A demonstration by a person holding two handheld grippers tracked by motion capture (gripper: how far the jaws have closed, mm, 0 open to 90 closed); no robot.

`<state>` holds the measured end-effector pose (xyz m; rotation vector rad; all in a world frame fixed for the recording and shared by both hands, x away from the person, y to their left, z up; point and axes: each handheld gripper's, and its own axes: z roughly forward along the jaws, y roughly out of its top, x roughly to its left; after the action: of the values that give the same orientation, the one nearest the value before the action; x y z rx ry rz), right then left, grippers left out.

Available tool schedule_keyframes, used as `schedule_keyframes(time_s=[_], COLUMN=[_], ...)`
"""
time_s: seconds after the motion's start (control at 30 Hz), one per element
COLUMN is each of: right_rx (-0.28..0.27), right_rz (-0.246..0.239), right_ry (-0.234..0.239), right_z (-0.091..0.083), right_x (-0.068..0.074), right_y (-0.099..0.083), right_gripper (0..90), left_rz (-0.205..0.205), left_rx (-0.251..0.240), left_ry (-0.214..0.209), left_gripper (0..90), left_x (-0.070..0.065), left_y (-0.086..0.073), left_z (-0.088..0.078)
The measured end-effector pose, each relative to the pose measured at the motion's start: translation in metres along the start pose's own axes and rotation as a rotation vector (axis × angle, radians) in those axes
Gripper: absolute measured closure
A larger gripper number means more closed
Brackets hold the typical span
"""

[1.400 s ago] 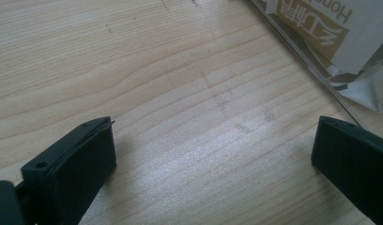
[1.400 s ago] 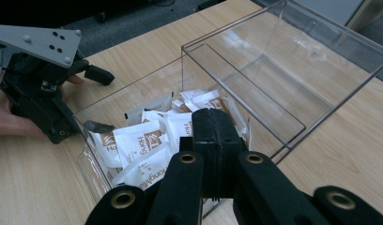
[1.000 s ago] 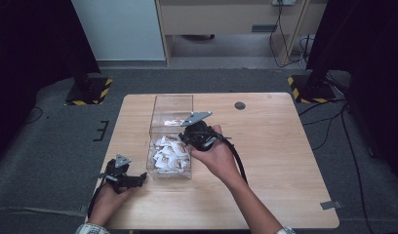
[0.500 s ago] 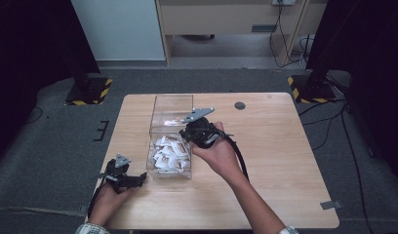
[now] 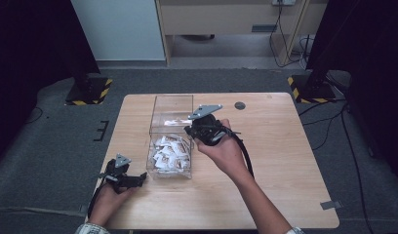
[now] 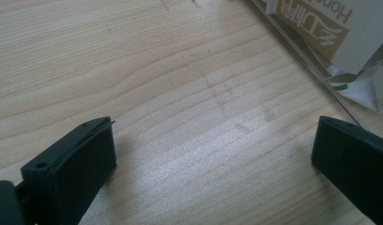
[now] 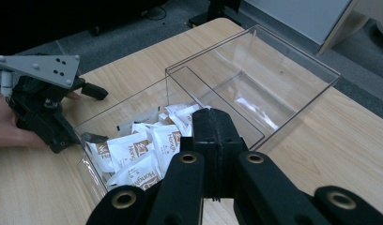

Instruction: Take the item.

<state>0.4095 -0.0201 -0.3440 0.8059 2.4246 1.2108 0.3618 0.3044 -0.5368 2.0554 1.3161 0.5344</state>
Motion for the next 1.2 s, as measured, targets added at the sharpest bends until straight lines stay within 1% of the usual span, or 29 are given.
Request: schedule_keyframes(time_s=[0.33, 0.77, 1.1, 1.2], right_rx=[-0.005, -0.004, 0.011, 0.004], right_rz=[0.012, 0.029, 0.043, 0.043], right_ry=[-0.018, -0.044, -0.079, -0.089], right_z=[-0.009, -0.016, -0.019, -0.020], right_x=[-0.010, -0.021, -0.034, -0.037], right_y=[-0.003, -0.009, -0.018, -0.020], right_gripper=[90.0, 90.0, 90.0, 90.0], left_rz=[0.000, 0.000, 0.000, 0.000], left_rx=[0.000, 0.000, 0.000, 0.000], left_ry=[0.000, 0.000, 0.000, 0.000], left_gripper=[0.0, 0.0, 0.0, 0.0], left_x=[0.000, 0.000, 0.000, 0.000], left_y=[0.000, 0.000, 0.000, 0.000], left_z=[0.000, 0.000, 0.000, 0.000])
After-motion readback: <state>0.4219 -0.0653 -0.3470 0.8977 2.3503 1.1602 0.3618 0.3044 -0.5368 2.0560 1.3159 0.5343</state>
